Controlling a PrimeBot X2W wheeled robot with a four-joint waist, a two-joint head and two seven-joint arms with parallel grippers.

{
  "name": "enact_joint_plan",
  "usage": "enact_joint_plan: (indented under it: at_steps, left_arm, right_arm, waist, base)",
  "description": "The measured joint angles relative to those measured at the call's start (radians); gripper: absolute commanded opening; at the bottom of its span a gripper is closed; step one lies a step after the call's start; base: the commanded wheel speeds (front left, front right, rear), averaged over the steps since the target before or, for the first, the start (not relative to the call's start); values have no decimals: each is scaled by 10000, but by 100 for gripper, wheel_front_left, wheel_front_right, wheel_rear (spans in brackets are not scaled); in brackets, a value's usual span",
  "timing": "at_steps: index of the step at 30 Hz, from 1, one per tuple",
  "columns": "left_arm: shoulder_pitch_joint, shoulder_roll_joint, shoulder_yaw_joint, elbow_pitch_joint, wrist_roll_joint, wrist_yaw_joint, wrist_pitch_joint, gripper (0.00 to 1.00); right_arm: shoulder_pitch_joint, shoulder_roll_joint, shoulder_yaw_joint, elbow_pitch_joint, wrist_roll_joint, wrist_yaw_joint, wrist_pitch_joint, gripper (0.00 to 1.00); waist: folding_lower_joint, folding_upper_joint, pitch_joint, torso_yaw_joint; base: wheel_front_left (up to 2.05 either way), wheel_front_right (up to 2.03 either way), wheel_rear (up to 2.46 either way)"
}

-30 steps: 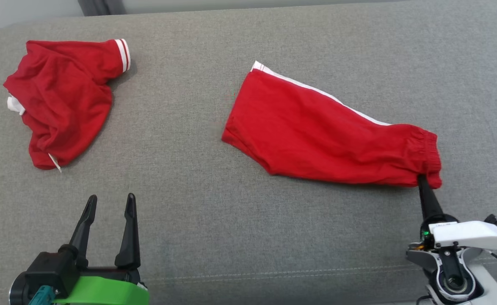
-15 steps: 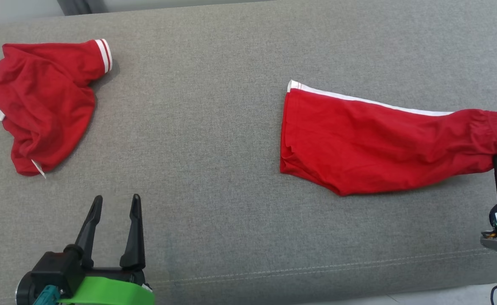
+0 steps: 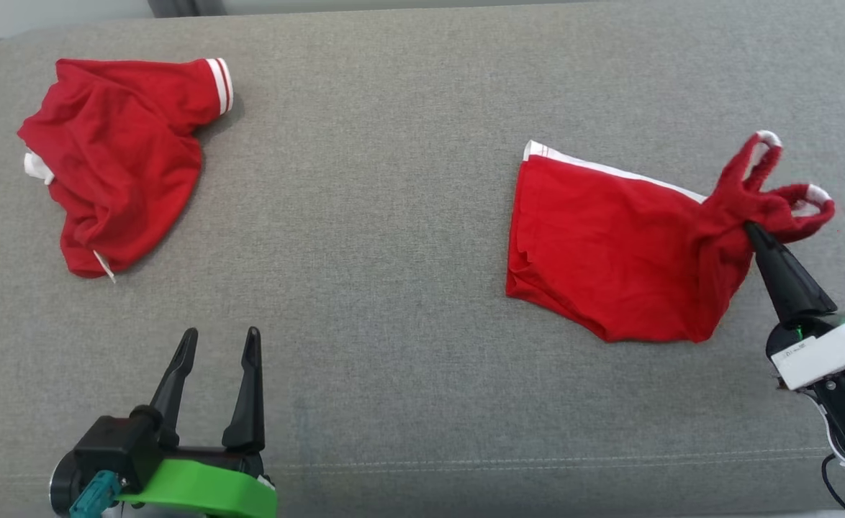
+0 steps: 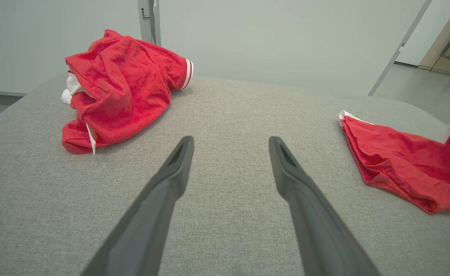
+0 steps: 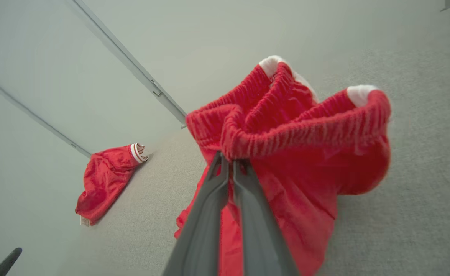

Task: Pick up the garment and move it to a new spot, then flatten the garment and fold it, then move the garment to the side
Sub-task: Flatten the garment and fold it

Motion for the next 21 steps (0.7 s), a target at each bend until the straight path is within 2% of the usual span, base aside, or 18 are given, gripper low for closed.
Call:
enact_joint_plan:
  at_steps: [4, 7, 13, 15, 16, 17, 18, 20, 21]
  left_arm:
    - [-232, 0, -104, 107, -132, 0, -36, 100]
    - [-315, 0, -234, 255, -351, -4, -130, 100]
    - [-579, -2, -449, 531, -593, -6, -337, 100]
    - [-628, -2, -485, 640, -617, -6, -364, 100]
    - [-643, -2, -497, 686, -646, -4, -387, 100]
    - [-646, -2, -504, 725, -696, -4, -443, 100]
    - [-646, -2, -506, 767, -704, -2, -453, 100]
    - [-646, -4, -483, 861, -719, 8, -535, 100]
    - [-646, -4, -456, 917, -719, 12, -543, 100]
  right_arm:
    - [-417, -291, 491, -313, -715, -33, 449, 0]
    - [-709, -336, 736, -433, -911, -360, 830, 0]
    - [-872, -347, 1402, -546, -1241, -667, 1722, 0]
    - [-922, -337, 1465, -543, -1294, -871, 1929, 0]
    - [-983, -314, 1459, -539, -1321, -1018, 1929, 34]
    - [-1066, -309, 1467, -539, -1369, -1083, 1977, 40]
    - [-1154, -311, 1517, -562, -1396, -1081, 2100, 40]
    - [-1289, -268, 1674, -640, -1427, -1081, 2278, 24]
    - [-1339, -219, 1764, -646, -1455, -1083, 2362, 25]
  waist:
    - [0, 0, -4, 297]
    - [0, 0, -8, 544]
    - [0, 0, -27, 1096]
    - [0, 0, -35, 1285]
    - [0, 0, -38, 1374]
    - [0, 0, -42, 1462]
    - [0, 0, -47, 1543]
    - [0, 0, -60, 1689]
    - [0, 0, -72, 1746]
  base:
    - [0, 0, 0]
    - [0, 0, 0]
    - [0, 0, 0]
    - [0, 0, 0]
    - [0, 0, 0]
    - [0, 0, 0]
    - [0, 0, 0]
    - [0, 0, 0]
    - [0, 0, 0]
